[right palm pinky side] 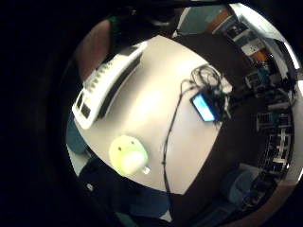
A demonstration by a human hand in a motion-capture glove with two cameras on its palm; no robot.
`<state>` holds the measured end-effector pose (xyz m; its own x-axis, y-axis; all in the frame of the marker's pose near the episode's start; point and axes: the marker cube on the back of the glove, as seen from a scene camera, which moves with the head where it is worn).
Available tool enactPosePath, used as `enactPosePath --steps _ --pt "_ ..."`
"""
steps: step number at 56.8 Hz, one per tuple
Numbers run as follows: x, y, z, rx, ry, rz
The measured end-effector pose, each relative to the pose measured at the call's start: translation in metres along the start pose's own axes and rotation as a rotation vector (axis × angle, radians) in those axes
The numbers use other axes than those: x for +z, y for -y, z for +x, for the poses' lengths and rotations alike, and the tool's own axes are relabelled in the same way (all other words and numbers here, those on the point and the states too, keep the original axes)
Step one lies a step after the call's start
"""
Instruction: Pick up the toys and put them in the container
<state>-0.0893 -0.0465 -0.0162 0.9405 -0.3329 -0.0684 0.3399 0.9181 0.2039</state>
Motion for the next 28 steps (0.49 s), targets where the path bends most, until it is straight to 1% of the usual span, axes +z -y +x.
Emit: enactPosePath --steps 3,6,11,14,18,21,28 --pt "0.021 -0.028 0.009 0.042 -0.001 -0.030" --pt "0.048 -0.051 0.016 0.079 0.047 -0.106" --pt "0.116 -0.089 0.005 0.078 0.070 -0.269" --pt "0.152 -0.099 0.008 0.084 0.069 -0.317" --pt "0.182 -0.102 0.012 0.083 0.097 -0.303" --pt "0.193 -0.102 0.008 0.066 0.135 -0.240" --pt "0.205 -0.096 0.002 -0.007 0.022 -0.099"
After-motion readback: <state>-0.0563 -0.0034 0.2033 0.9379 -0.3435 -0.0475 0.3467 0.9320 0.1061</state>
